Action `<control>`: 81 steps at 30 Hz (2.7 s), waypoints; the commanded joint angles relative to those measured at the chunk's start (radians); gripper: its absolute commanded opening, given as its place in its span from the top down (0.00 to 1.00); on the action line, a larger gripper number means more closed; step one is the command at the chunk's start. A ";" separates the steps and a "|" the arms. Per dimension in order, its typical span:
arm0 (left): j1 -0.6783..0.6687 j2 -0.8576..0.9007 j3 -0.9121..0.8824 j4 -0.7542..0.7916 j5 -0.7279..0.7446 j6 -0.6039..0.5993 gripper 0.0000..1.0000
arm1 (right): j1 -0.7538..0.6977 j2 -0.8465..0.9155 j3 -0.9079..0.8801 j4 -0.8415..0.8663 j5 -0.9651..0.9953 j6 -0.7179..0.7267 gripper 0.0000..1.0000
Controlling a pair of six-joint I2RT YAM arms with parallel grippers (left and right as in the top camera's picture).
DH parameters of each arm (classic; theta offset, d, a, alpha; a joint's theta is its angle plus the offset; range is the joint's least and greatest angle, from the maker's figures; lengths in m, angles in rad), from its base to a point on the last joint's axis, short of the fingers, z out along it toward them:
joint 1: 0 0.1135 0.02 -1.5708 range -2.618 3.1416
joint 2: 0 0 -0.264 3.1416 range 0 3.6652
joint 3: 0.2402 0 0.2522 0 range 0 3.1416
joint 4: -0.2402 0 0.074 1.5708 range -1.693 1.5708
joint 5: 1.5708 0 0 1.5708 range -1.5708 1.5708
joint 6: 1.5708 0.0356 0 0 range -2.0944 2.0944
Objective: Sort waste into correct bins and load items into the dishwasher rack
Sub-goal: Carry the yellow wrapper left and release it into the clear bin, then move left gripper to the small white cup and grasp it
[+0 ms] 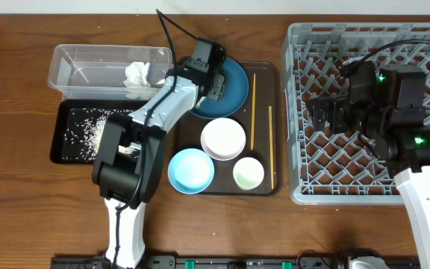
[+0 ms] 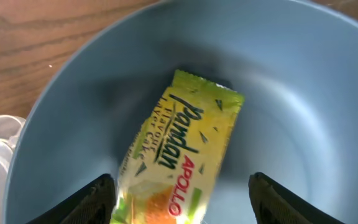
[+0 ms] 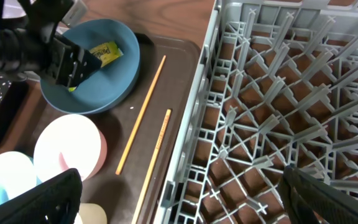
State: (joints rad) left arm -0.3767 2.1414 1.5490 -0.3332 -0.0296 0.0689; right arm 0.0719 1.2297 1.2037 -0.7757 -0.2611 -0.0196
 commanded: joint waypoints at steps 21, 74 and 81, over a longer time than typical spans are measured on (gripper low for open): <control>0.003 0.034 0.006 0.006 -0.035 0.043 0.94 | 0.006 0.001 0.024 -0.007 0.003 -0.016 0.01; 0.307 -0.472 0.005 -0.299 0.153 -0.101 0.37 | 0.006 0.001 0.024 -0.002 0.002 -0.015 0.01; 0.227 -0.526 0.004 -0.628 0.432 -0.132 0.37 | 0.006 0.001 0.024 -0.002 0.002 -0.015 0.01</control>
State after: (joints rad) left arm -0.1116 1.6051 1.5471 -0.8902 0.2211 -0.0334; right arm 0.0719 1.2297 1.2053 -0.7811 -0.2611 -0.0196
